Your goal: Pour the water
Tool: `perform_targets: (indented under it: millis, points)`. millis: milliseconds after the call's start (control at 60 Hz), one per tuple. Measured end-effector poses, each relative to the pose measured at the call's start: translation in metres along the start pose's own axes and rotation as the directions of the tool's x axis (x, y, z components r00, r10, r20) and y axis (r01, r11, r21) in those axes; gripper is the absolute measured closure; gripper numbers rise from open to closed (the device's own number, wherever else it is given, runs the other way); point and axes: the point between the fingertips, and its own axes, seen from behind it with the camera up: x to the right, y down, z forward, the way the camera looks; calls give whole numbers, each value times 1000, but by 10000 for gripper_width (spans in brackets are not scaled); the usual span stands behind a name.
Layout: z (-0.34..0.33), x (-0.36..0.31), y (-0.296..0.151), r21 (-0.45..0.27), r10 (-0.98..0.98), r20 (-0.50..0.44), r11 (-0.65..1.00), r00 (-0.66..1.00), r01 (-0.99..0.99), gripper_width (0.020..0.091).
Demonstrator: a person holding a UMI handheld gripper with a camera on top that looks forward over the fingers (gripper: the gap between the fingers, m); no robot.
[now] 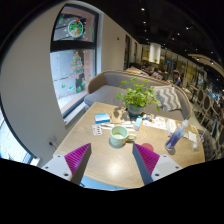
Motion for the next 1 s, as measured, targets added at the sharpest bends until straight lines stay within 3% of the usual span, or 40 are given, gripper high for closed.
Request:
perform_targets:
  millis: [150,567,783,1000]
  points:
    - [2,39,17,-17,22,-73,1000,997,-23,246]
    - [64,267,80,25,154,-284,988,946,-153,246]
    - [151,362,83,53,185,-295,983,937,-178,244]
    - [231,396,71,87,204,-218,978,954,-189,285]
